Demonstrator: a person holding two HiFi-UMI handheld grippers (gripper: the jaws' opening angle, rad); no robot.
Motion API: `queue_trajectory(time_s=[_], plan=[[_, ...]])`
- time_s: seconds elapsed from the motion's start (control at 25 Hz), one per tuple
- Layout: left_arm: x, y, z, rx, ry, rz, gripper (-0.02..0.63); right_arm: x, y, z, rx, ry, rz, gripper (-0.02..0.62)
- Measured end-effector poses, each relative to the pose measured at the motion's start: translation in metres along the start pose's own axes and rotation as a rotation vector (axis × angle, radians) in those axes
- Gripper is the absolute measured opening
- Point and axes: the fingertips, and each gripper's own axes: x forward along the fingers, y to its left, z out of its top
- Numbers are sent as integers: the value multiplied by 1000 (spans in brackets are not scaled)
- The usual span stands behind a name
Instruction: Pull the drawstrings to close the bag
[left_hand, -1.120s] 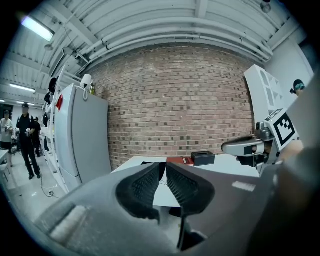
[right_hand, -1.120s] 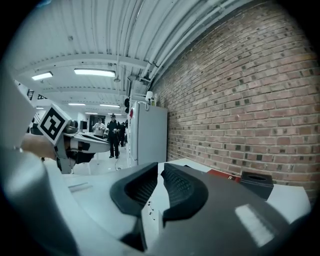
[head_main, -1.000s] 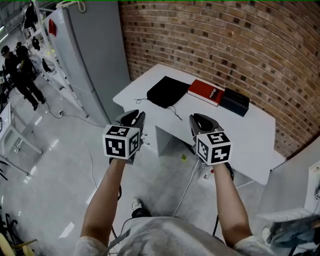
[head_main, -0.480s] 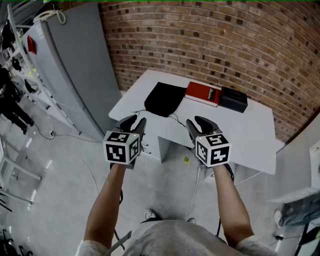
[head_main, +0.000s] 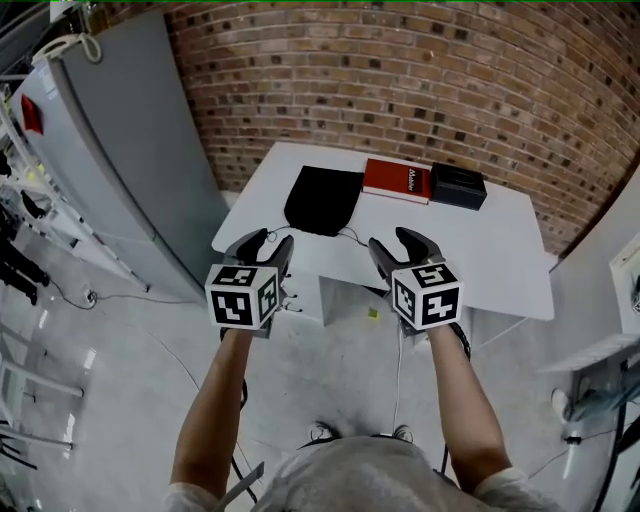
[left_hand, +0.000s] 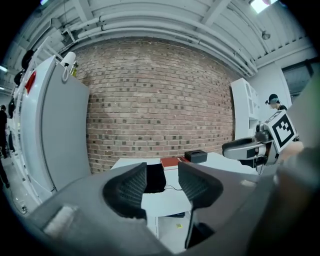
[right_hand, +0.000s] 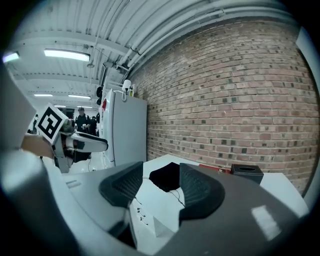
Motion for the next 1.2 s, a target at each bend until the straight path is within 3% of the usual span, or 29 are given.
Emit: queue_trajectory(time_s=[0.52,1.2], plan=[[-3,25,-6,2,2,-73,248,10,30,-1,24,18,-45,313],[12,50,-5,41,-8,-48,250,37,22,-1,51,-6,-73,316]])
